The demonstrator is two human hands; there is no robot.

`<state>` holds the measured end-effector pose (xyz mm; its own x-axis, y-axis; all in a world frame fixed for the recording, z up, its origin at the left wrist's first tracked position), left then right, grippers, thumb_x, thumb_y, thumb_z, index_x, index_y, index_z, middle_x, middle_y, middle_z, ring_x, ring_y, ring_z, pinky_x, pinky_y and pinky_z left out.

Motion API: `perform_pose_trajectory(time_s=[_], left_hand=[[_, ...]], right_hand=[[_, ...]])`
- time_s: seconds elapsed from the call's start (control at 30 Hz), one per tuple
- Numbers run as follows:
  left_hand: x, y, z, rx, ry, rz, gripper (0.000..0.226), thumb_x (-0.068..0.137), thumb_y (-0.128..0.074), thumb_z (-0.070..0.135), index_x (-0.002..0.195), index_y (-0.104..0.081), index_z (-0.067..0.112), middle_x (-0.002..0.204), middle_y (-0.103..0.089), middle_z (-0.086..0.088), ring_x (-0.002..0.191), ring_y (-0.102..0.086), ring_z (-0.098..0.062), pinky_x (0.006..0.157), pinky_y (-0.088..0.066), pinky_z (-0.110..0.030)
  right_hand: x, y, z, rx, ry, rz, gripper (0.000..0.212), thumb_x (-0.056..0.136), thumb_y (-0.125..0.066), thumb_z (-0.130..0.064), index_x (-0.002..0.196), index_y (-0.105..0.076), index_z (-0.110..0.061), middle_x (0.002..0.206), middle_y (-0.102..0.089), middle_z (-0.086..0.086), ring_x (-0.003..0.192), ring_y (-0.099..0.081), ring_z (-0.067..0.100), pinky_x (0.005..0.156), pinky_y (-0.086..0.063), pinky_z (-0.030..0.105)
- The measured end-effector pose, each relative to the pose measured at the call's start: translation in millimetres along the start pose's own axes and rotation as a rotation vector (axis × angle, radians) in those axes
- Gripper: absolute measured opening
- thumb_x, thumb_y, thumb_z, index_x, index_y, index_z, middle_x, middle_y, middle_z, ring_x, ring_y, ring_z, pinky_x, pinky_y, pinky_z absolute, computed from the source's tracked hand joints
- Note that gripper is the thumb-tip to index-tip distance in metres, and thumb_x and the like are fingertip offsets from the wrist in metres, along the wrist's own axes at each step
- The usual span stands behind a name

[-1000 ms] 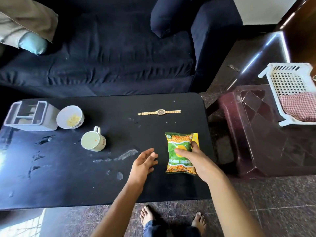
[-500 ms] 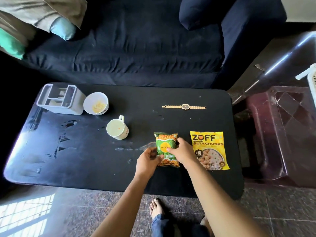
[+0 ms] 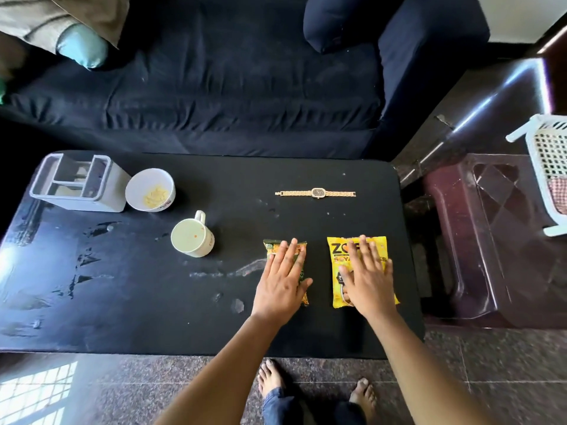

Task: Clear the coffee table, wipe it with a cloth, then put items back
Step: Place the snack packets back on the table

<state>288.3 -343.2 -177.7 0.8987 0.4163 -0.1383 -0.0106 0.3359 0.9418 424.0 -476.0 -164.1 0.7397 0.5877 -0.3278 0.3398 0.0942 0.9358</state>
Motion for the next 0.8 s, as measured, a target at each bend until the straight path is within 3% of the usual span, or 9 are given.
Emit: perform_pose_trajectory(time_s=[0.13,0.23,0.37,0.57,0.8], left_hand=[[1,-1,11,-0.001,0.009,0.038,0.06,0.094,-0.036,0.04,0.145,-0.038,0.009,0.152,-0.034,-0.008,0.142,-0.018,-0.021,0.115,-0.01,-0.038],[-5,-3,12,-0.048,-0.008,0.061,0.062,0.094,-0.039,0.038,0.147,-0.031,0.008,0.154,-0.03,-0.009,0.144,-0.016,-0.021,0.115,-0.014,-0.038],[-11,-7,10,-0.067,-0.039,0.063,0.063,0.095,-0.041,0.04,0.148,-0.026,0.009,0.155,-0.027,-0.008,0.145,-0.015,-0.021,0.114,-0.019,-0.039],[-4,-7,11,-0.008,0.0,0.002,0.064,0.095,-0.035,0.046,0.147,-0.028,0.01,0.153,-0.033,-0.01,0.143,-0.021,-0.022,0.113,-0.021,-0.041],[-8,-1,13,0.01,0.032,-0.055,0.067,0.094,-0.031,0.052,0.149,-0.026,0.014,0.155,-0.029,-0.007,0.144,-0.017,-0.022,0.112,-0.018,-0.04]], right_hand=[[-5,-8,-13,0.0,-0.036,0.023,0.063,0.091,-0.021,-0.049,0.145,-0.036,-0.019,0.153,-0.031,0.007,0.141,-0.028,0.028,0.107,-0.029,0.058],[-5,-9,-14,0.004,-0.037,0.024,0.063,0.093,-0.018,-0.05,0.145,-0.037,-0.019,0.152,-0.033,0.007,0.141,-0.03,0.028,0.106,-0.031,0.057],[-9,-13,-14,-0.006,-0.004,0.005,0.071,0.096,0.0,-0.054,0.144,-0.04,-0.02,0.151,-0.035,0.007,0.139,-0.032,0.029,0.105,-0.032,0.056],[-7,-13,-21,0.003,-0.029,0.024,0.06,0.092,-0.024,-0.048,0.141,-0.044,-0.019,0.149,-0.039,0.009,0.137,-0.037,0.031,0.102,-0.037,0.057],[-7,-12,-21,-0.047,-0.04,-0.029,0.063,0.093,-0.016,-0.051,0.147,-0.033,-0.022,0.154,-0.03,0.005,0.142,-0.027,0.029,0.107,-0.028,0.059]])
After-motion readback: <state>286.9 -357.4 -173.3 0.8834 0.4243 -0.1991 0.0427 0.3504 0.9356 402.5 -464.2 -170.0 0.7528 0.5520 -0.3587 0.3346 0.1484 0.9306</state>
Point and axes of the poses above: each hand's wrist, its own x-axis towards the middle knuckle, its own y-axis out of the back of the hand, z = x × y, the point moved 3 cm from there along x, towards the middle knuckle
